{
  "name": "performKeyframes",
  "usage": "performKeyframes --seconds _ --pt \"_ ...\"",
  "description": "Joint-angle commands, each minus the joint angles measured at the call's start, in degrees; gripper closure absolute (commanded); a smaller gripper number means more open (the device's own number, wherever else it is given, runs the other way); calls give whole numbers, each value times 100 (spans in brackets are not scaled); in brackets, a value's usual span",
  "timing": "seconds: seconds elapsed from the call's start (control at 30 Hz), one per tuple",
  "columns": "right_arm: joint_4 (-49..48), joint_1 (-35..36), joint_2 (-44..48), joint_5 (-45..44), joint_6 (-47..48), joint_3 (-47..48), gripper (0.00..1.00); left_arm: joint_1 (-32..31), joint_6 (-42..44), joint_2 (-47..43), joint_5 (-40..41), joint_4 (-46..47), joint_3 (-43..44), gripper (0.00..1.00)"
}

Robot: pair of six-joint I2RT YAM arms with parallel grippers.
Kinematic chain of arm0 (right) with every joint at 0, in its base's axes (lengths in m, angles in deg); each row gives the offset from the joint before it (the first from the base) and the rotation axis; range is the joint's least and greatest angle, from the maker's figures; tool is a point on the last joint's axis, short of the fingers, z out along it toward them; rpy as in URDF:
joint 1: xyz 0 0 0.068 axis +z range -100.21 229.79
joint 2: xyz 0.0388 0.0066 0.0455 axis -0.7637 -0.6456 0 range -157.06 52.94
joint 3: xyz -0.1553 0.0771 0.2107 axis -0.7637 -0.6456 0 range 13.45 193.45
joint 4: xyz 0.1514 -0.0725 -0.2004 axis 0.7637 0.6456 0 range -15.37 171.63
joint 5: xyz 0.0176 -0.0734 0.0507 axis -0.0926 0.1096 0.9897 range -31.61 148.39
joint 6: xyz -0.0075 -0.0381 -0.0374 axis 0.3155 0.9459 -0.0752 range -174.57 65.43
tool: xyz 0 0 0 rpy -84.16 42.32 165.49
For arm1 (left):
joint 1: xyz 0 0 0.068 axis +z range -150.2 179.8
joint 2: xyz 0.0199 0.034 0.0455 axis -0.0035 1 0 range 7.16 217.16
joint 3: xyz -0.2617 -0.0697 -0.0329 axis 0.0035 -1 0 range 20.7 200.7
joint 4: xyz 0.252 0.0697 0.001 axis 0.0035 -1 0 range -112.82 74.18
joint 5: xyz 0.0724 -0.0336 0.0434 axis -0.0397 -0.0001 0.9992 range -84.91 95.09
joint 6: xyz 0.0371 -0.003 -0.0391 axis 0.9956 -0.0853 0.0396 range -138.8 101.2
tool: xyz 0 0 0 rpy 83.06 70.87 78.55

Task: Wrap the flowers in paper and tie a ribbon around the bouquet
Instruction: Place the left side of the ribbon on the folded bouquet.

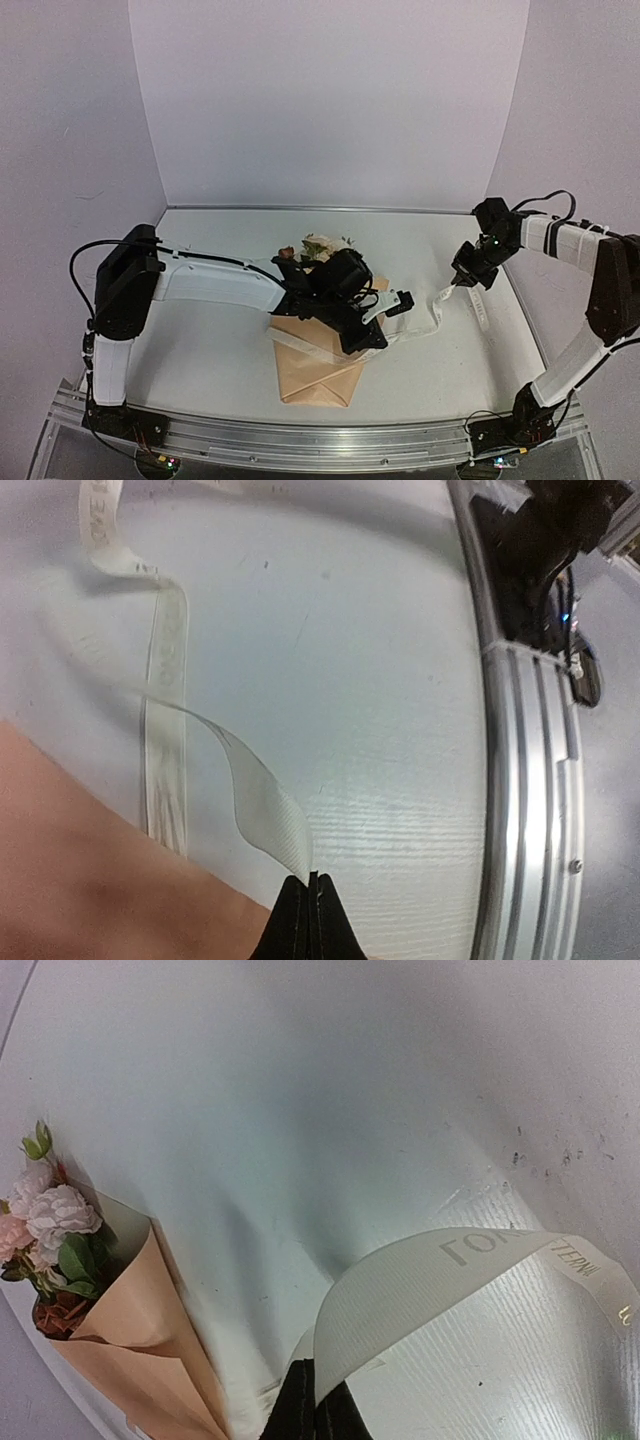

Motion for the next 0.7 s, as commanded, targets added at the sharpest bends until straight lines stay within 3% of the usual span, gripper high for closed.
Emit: performKeyframes --seconds 0.0,0.27,0.67 --pt "174 108 -324 220 60 598 100 134 726 137 -1 -348 701 100" --pt "454 265 -880 388 236 1426 100 40 1231 507 -85 -607 1251 100" --pt "853 312 -1971 352 536 2847 100 30 2446 -299 -876 986 -68 100"
